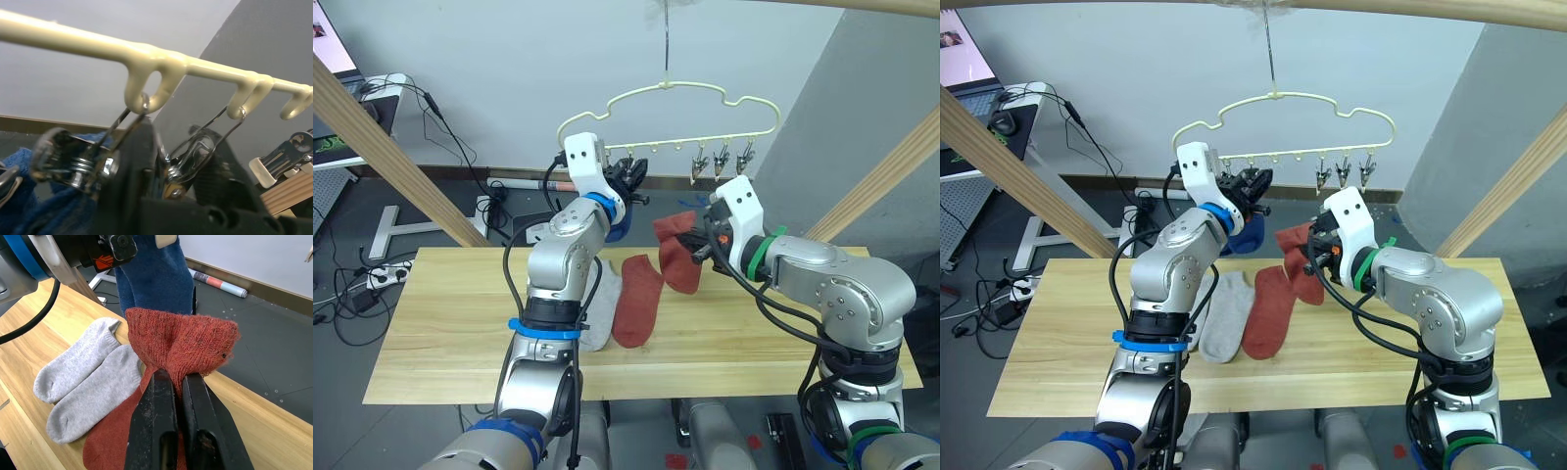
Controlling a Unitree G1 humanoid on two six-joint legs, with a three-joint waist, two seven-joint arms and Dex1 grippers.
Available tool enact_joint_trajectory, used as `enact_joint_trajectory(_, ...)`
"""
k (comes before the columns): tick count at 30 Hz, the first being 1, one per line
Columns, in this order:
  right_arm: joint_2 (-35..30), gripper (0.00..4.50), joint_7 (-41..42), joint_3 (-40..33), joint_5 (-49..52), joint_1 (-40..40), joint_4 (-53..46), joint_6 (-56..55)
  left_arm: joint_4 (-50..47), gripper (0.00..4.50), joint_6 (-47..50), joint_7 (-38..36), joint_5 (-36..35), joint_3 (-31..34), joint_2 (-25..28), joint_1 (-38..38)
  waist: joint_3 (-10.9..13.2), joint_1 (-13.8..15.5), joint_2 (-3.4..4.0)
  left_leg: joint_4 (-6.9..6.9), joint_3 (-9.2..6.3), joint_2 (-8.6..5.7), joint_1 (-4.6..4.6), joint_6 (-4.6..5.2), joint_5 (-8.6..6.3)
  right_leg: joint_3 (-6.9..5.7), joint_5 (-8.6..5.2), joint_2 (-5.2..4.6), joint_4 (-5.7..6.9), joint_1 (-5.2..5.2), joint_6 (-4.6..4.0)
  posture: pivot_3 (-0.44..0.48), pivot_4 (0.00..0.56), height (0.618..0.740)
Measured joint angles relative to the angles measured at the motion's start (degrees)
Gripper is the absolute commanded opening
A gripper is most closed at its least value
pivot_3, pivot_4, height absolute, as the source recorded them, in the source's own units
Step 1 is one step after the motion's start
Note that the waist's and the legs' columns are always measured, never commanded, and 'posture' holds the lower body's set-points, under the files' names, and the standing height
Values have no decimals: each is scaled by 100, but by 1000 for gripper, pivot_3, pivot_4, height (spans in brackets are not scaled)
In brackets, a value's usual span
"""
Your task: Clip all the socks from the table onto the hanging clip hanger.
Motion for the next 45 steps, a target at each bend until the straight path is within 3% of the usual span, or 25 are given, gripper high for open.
enact_joint_trajectory(14, 1, 0, 0, 0, 0, 0, 0, 0, 10, 1801, -64, -12, 18, 3, 16, -170, 0, 0, 0, 0, 0, 0, 0, 0, 0, 0, 0, 0, 0, 0, 0, -78, 283, 740)
enact_joint_trajectory(19, 4, 0, -2, 0, 0, 0, 0, 0, 9, 715, -64, -26, 15, 0, 4, -165, 0, 0, 0, 0, 0, 0, 0, 0, 0, 0, 0, 0, 0, 0, 0, -83, 286, 740)
enact_joint_trajectory(22, 4, 0, -2, 0, -1, 0, 0, 0, 9, 318, -69, -33, 15, 0, 1, -165, 0, 0, 0, 0, 0, 0, 0, 0, 0, 0, 0, 0, 0, 0, 0, -81, 285, 740)
enact_joint_trajectory(26, 3, 0, -1, 0, -1, 0, 0, 0, 9, 34, -94, -35, 14, 0, 1, -169, 0, 0, 0, 0, 0, 0, 0, 0, 0, 0, 0, 0, 1, 0, 0, -79, 285, 740)
enact_joint_trajectory(32, 25, 0, -2, 0, -1, -22, 8, 0, 7, 25, -63, -46, -27, 20, 11, -170, 0, -1, 0, 1, 0, 0, 1, 0, 0, 0, 0, 0, 1, 0, 0, -82, 288, 740)
enact_joint_trajectory(45, 87, 0, 106, 341, -84, -527, 903, -613, -65, 25, 1776, 194, -1812, 1239, -76, -568, 0, -5, 0, 2, -1, 1, 1, 0, 0, -1, 0, 1, 3, 1, 0, -61, 283, 740)
